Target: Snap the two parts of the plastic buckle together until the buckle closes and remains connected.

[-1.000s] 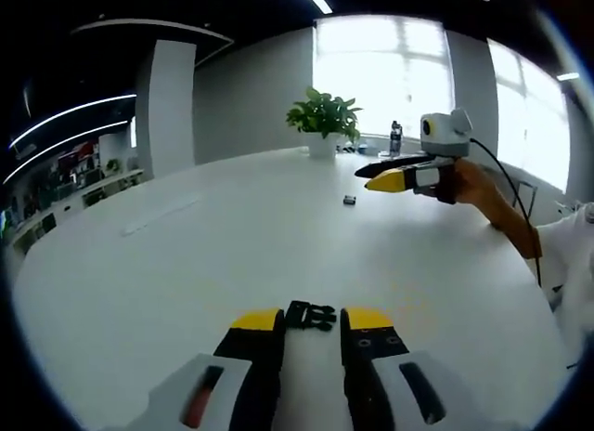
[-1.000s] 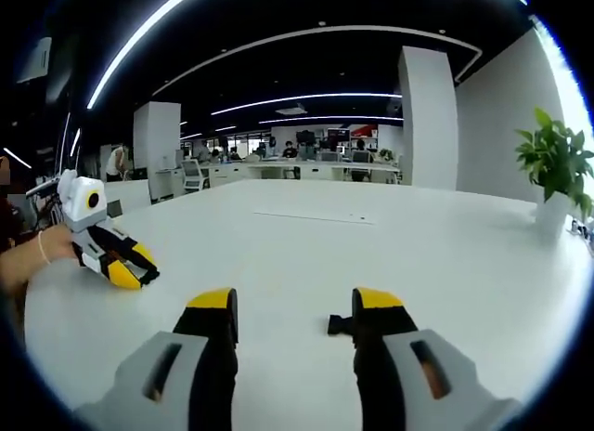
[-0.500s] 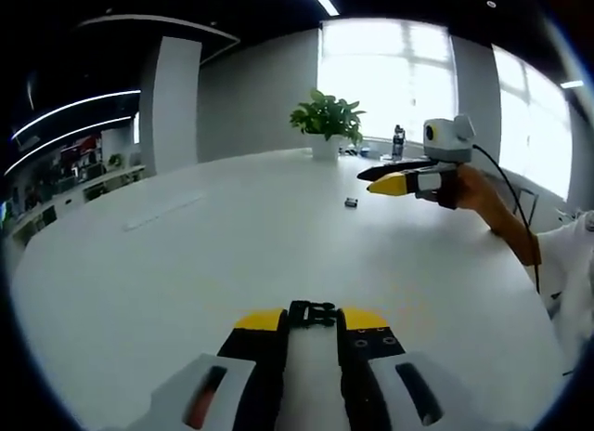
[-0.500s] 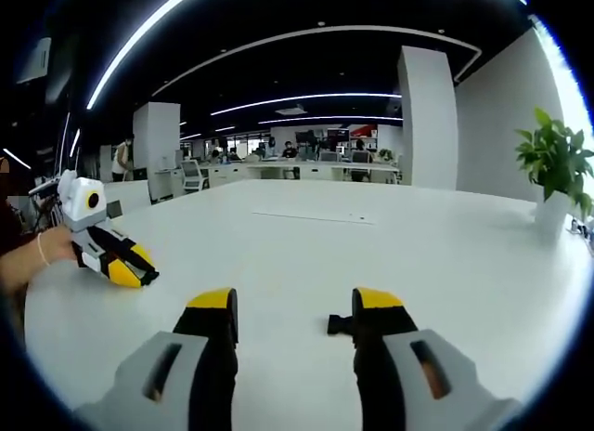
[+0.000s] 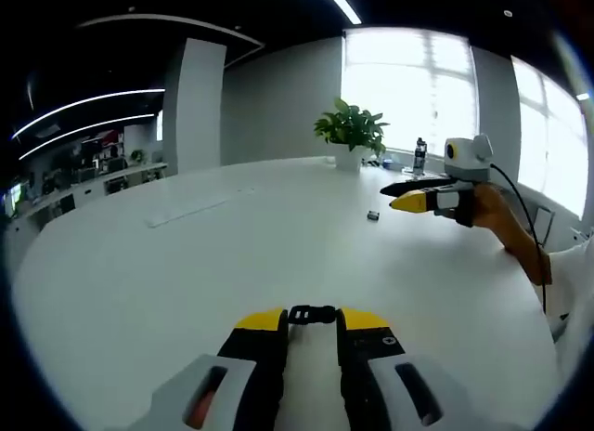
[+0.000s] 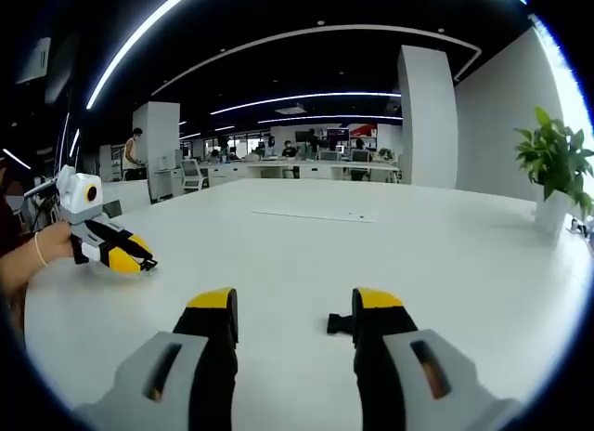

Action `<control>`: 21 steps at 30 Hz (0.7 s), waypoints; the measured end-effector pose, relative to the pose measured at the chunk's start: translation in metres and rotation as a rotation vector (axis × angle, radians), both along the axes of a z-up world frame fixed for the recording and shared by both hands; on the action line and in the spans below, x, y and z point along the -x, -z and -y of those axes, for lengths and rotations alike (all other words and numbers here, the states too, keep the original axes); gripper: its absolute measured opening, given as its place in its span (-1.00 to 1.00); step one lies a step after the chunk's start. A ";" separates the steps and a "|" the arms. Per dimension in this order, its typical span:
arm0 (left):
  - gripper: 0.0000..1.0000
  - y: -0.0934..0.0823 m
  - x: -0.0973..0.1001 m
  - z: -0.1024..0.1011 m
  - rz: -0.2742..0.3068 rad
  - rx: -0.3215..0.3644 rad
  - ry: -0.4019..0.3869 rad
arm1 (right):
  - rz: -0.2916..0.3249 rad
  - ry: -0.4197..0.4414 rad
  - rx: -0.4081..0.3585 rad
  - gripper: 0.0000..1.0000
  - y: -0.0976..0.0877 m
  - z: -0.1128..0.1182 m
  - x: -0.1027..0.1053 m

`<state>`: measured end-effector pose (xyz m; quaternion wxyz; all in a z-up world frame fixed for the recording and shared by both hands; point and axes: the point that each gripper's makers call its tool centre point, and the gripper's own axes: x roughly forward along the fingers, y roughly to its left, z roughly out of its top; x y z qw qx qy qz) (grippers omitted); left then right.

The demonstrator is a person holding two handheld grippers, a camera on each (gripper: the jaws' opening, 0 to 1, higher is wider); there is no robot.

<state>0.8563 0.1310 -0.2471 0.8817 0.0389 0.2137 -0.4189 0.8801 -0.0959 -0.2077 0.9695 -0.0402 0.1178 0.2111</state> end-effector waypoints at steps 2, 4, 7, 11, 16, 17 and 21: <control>-0.59 -0.001 -0.002 -0.005 0.002 0.005 -0.038 | -0.001 0.000 0.000 0.00 0.000 0.000 0.000; -0.59 -0.002 -0.003 -0.010 0.005 0.015 -0.079 | -0.001 0.000 0.001 0.00 0.000 0.000 0.000; -0.59 -0.004 -0.004 -0.016 0.017 0.025 -0.126 | -0.002 0.000 0.002 0.00 0.001 -0.001 0.001; -0.59 -0.004 -0.009 -0.031 0.027 0.013 -0.222 | -0.003 0.000 0.002 0.00 0.001 -0.001 0.001; -0.59 0.000 -0.012 -0.043 0.030 0.002 -0.280 | -0.005 -0.002 0.005 0.00 0.002 -0.002 0.002; -0.59 0.001 -0.011 -0.045 0.025 0.006 -0.290 | -0.006 -0.003 0.007 0.00 0.002 -0.002 0.002; -0.59 0.000 -0.013 -0.050 0.019 0.027 -0.330 | -0.006 -0.002 0.007 0.00 0.002 -0.002 0.002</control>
